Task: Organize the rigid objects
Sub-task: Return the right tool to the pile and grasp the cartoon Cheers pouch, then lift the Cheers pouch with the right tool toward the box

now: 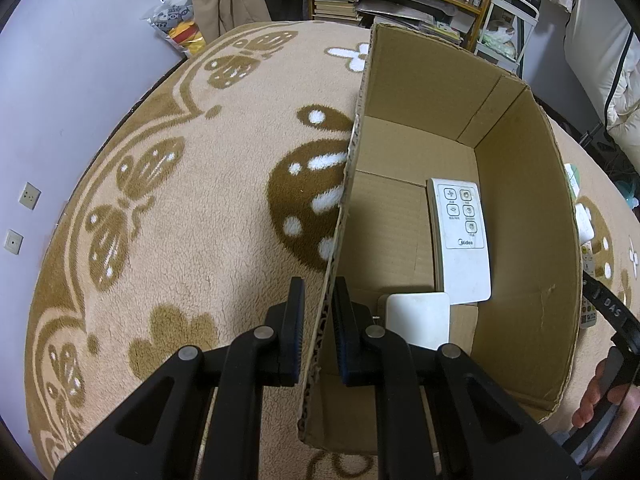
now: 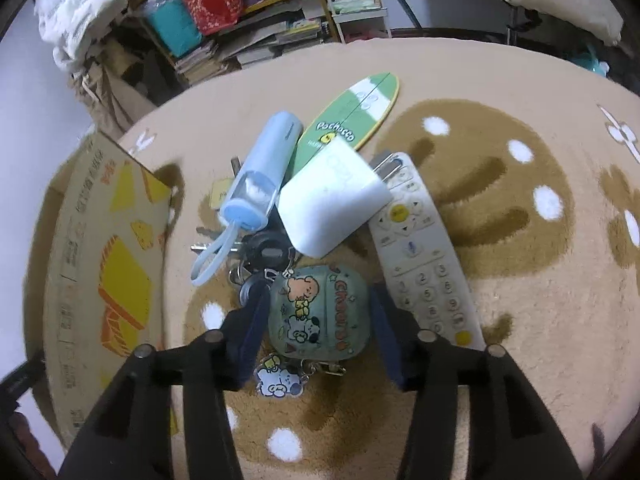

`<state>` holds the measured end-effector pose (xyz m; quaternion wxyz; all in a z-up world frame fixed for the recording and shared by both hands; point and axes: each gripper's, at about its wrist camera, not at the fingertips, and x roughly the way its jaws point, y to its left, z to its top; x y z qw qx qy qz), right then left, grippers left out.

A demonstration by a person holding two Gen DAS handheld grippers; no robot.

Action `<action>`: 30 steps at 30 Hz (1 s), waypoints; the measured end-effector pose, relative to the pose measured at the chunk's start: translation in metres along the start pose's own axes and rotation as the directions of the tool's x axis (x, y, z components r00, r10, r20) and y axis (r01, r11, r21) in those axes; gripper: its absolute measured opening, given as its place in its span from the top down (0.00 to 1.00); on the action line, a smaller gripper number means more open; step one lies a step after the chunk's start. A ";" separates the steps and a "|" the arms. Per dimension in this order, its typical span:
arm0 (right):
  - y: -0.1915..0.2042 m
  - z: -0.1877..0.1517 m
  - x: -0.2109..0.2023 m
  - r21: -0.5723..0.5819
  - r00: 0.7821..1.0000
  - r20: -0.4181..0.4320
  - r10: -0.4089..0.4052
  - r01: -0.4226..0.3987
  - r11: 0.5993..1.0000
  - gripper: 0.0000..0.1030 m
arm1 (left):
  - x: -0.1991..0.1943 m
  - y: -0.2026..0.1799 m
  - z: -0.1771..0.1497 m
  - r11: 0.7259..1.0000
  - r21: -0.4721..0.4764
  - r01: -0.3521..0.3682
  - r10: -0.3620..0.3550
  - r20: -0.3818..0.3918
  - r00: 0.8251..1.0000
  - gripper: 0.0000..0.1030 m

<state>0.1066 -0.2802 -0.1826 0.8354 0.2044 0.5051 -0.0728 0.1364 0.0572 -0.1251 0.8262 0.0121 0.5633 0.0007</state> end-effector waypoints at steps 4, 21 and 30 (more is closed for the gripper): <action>0.003 -0.001 0.006 -0.016 1.000 -0.004 -0.022 0.022 1.000 0.44 | 0.000 0.000 0.000 1.000 0.001 0.000 0.000 0.000 1.000 0.87; 0.016 -0.015 0.016 -0.106 0.993 -0.028 -0.112 0.108 0.988 0.39 | 0.000 0.000 0.000 1.000 0.000 0.001 -0.001 0.000 1.000 0.87; 0.024 -0.009 -0.027 -0.091 0.998 0.049 -0.027 0.031 0.995 0.39 | 0.000 -0.003 -0.001 1.000 0.011 -0.009 0.009 0.003 1.000 0.87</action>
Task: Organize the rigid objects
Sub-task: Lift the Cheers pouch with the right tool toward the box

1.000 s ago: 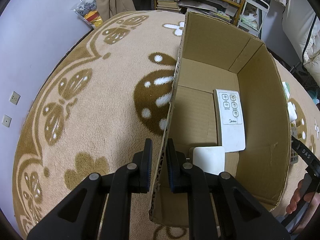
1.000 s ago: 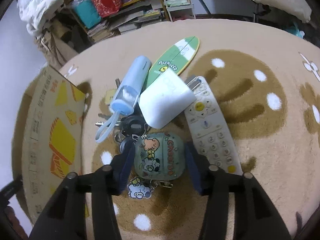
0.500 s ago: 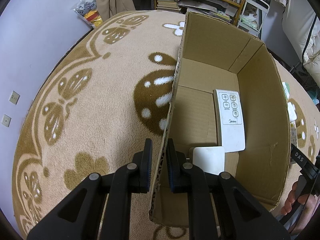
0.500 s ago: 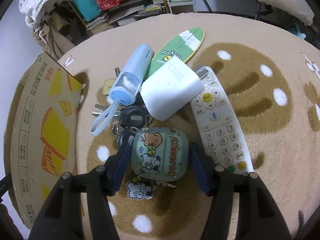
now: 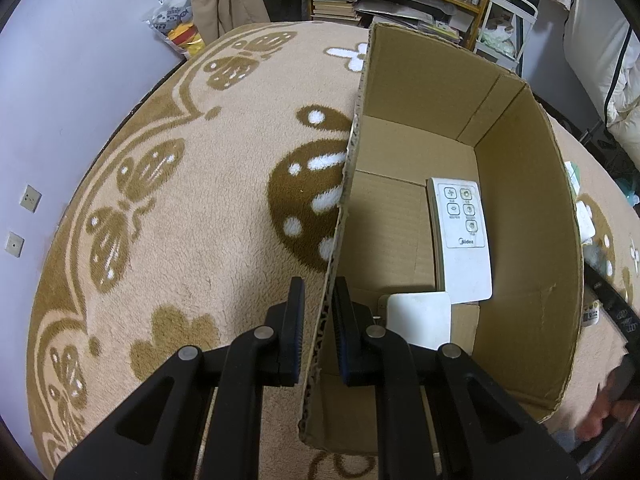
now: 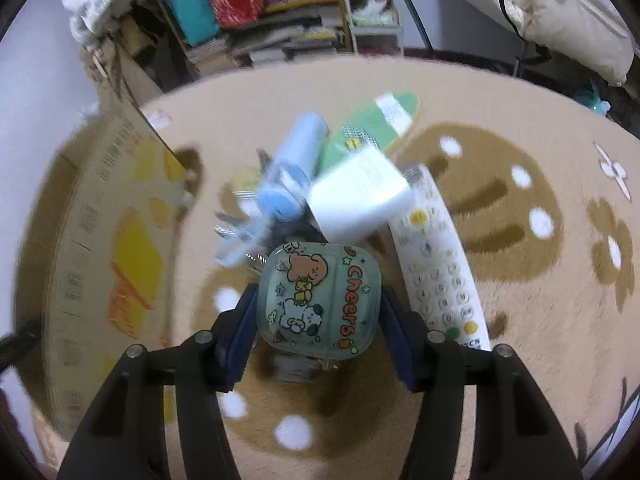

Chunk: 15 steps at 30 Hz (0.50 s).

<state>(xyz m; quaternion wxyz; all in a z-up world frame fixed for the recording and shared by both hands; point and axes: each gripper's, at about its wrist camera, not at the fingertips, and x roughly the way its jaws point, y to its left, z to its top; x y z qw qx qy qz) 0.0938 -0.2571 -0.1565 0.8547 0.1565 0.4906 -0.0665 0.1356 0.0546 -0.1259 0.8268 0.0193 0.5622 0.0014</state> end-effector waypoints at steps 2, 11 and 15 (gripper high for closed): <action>0.004 0.006 -0.013 0.001 0.999 0.029 0.027 -0.027 1.000 0.39 | 0.000 0.000 0.000 1.000 0.001 0.000 0.000 0.001 1.000 0.87; 0.043 0.037 -0.047 -0.079 0.987 0.096 0.128 -0.121 0.990 0.39 | -0.001 0.000 0.000 1.000 0.005 -0.002 0.002 0.002 1.000 0.87; 0.068 0.046 -0.072 -0.149 0.975 0.136 0.176 -0.155 0.977 0.39 | -0.002 -0.001 0.000 1.000 0.010 -0.004 0.004 0.005 1.000 0.87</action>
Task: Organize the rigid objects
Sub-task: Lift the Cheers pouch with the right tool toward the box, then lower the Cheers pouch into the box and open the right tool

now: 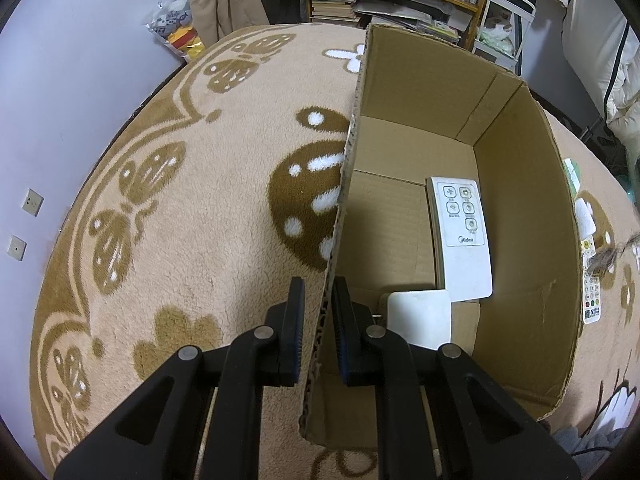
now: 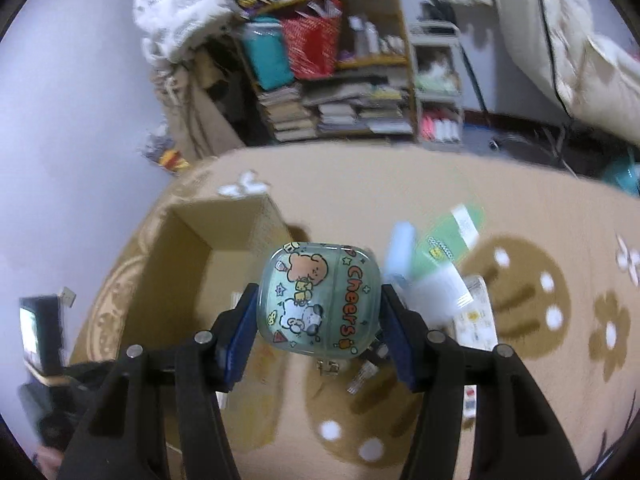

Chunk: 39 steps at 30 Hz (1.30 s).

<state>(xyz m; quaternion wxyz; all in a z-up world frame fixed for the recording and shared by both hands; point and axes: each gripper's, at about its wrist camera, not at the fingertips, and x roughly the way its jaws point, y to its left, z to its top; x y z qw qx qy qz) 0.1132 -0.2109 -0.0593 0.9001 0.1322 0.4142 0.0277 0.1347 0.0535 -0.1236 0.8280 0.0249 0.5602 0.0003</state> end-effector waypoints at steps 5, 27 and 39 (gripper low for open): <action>0.036 0.022 -0.010 -0.065 0.997 0.022 0.069 -0.068 0.996 0.39 | -0.002 0.004 0.001 1.000 -0.015 0.019 -0.019 -0.001 1.000 0.87; 0.095 -0.017 0.068 -0.203 0.979 -0.176 0.099 -0.134 0.970 0.39 | -0.001 0.007 0.002 0.999 -0.022 0.032 -0.032 0.000 0.999 0.87; 0.093 -0.023 0.074 -0.228 0.976 -0.201 0.084 -0.130 0.965 0.39 | 0.000 0.010 0.000 0.998 -0.032 0.050 -0.050 -0.005 0.999 0.87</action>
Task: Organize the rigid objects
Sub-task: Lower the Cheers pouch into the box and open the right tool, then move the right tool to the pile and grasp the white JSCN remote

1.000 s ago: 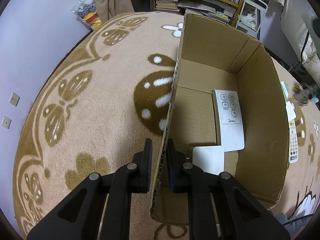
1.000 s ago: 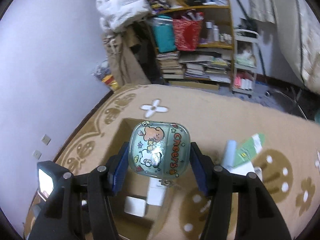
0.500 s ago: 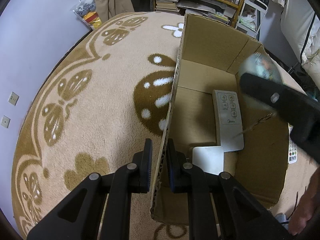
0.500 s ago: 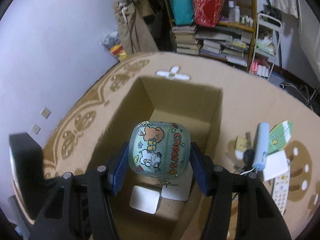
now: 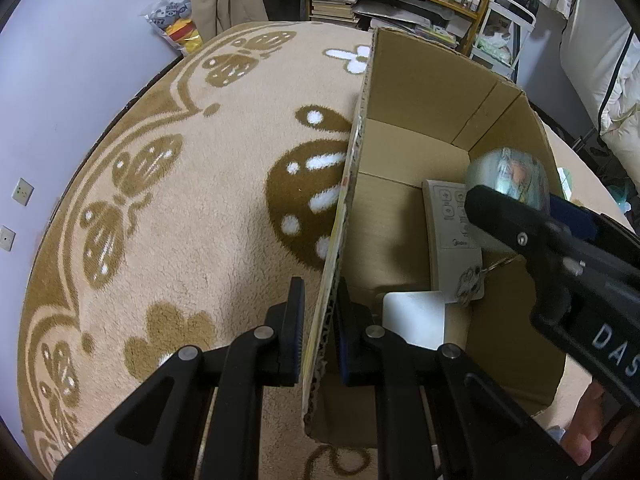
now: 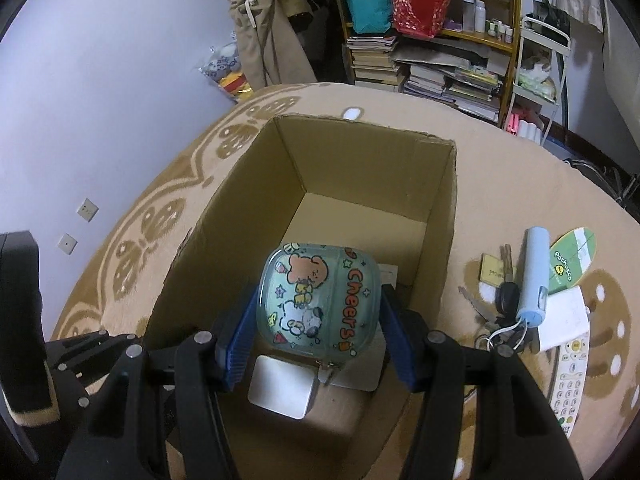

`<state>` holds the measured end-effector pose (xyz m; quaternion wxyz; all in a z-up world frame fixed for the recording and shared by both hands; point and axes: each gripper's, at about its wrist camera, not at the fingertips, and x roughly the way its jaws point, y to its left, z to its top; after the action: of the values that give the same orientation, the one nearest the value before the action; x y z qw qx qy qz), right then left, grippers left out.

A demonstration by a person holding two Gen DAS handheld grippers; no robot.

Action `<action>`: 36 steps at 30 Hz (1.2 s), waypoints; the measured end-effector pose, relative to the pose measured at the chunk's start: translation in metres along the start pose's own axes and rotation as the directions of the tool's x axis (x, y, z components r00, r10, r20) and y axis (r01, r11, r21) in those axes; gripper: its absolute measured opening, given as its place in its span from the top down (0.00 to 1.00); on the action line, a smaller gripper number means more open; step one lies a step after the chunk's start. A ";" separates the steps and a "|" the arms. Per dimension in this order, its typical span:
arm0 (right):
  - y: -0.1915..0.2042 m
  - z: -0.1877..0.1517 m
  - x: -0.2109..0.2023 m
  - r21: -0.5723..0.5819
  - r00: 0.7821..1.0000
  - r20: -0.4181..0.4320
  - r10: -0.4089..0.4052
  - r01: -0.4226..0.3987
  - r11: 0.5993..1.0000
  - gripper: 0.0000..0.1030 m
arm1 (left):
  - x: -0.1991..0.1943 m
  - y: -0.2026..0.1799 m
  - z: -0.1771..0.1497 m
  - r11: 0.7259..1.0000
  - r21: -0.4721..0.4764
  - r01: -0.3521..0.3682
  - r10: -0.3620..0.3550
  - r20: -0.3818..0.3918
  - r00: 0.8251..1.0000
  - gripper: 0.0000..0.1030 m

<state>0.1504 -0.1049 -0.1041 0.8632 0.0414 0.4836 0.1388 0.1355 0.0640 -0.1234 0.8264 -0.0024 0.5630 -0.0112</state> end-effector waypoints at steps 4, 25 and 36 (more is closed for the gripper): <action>0.004 -0.001 -0.004 -0.031 1.000 0.018 -0.017 0.017 0.999 0.35 | -0.001 -0.001 -0.001 1.000 0.007 -0.004 0.004 -0.001 1.000 0.88; -0.046 0.003 -0.071 0.102 0.965 0.200 -0.168 0.150 0.983 0.00 | 0.000 -0.002 -0.001 1.000 0.013 -0.023 0.023 0.002 1.000 0.87; -0.119 -0.032 -0.063 0.161 0.908 0.145 -0.392 0.369 0.915 0.00 | -0.001 -0.001 -0.001 1.000 0.003 -0.019 0.019 0.003 1.000 0.87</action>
<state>0.1159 -0.2389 -0.0935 0.9081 0.0143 0.4130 -0.0683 0.1346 0.0633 -0.1230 0.8272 0.0043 0.5619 -0.0044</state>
